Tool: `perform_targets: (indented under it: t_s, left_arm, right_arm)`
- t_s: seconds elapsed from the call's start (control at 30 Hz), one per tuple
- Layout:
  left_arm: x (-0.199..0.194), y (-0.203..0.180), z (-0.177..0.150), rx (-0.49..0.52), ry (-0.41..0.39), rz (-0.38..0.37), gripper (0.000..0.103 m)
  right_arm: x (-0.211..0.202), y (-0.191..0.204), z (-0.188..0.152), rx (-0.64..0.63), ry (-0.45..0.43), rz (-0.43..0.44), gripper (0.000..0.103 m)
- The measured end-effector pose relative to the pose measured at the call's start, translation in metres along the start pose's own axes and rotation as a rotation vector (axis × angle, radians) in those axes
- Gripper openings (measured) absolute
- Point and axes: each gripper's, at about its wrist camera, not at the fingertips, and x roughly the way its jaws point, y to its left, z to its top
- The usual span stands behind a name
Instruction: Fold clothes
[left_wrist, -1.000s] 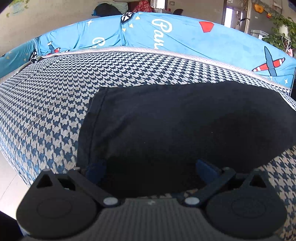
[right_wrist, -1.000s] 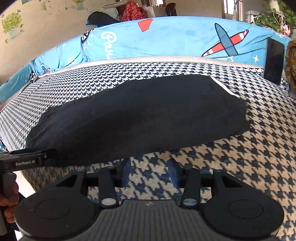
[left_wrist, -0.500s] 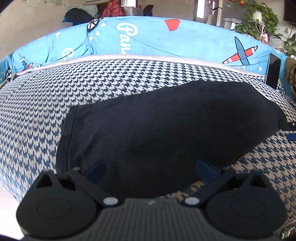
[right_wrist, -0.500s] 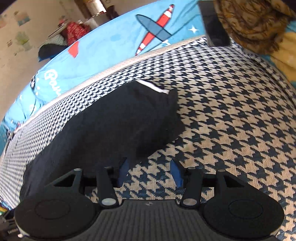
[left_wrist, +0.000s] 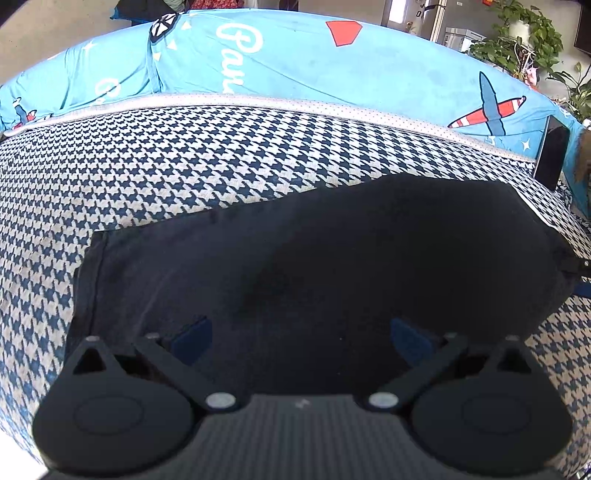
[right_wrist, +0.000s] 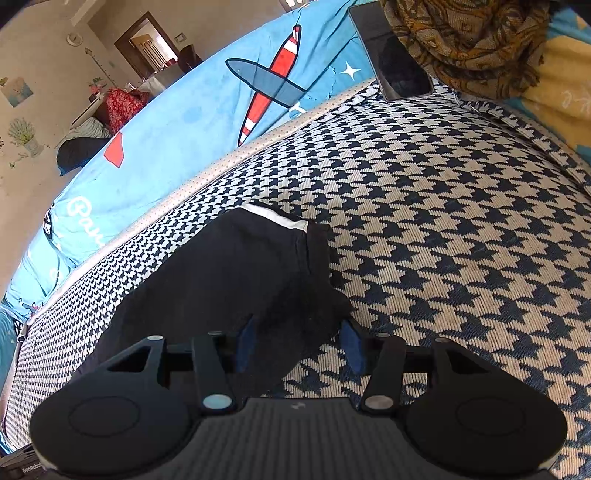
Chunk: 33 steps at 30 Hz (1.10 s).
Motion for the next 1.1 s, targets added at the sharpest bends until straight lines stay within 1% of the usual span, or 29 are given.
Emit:
perform_targets:
  t_s: [0.17,0.27,0.33,0.53,0.63,0.7,0.77,0.83,0.87,0.97,1.1]
  left_arm:
    - [0.013,-0.006,-0.003,-0.012,0.051,-0.032,0.103]
    - [0.012,-0.012,-0.005,0.023,0.054,-0.052,0.103]
    - [0.013,-0.014,-0.004,0.019,0.058,-0.069,0.103]
    - [0.016,-0.015,-0.003,0.005,0.068,-0.059,0.103]
    - [0.017,-0.015,-0.002,-0.003,0.068,-0.053,0.103]
    - [0.018,-0.017,-0.002,0.007,0.067,-0.047,0.103]
    - [0.018,-0.018,-0.003,0.022,0.066,-0.041,0.103]
    - [0.018,-0.019,-0.004,0.034,0.064,-0.037,0.103]
    - [0.018,-0.019,-0.004,0.039,0.063,-0.037,0.103]
    - [0.018,-0.019,-0.005,0.046,0.059,-0.036,0.103]
    - [0.018,-0.017,-0.005,0.046,0.057,-0.037,0.103]
  right_arm:
    - [0.011,-0.006,0.008,0.008,-0.03,0.026,0.049]
    - [0.018,-0.006,0.012,-0.018,-0.05,0.039,0.049]
    - [0.023,-0.004,0.013,-0.042,-0.059,0.043,0.049]
    - [0.038,0.003,0.017,-0.092,-0.089,0.055,0.049]
    - [0.044,0.007,0.018,-0.119,-0.102,0.05,0.044]
    - [0.047,0.008,0.018,-0.138,-0.112,0.044,0.038]
    - [0.048,0.008,0.019,-0.139,-0.116,0.039,0.027]
    - [0.048,0.005,0.02,-0.131,-0.118,0.038,0.021]
    - [0.048,0.005,0.02,-0.13,-0.116,0.042,0.016]
    - [0.046,0.007,0.021,-0.138,-0.115,0.045,0.011]
    - [0.037,0.016,0.022,-0.155,-0.137,0.039,0.009]
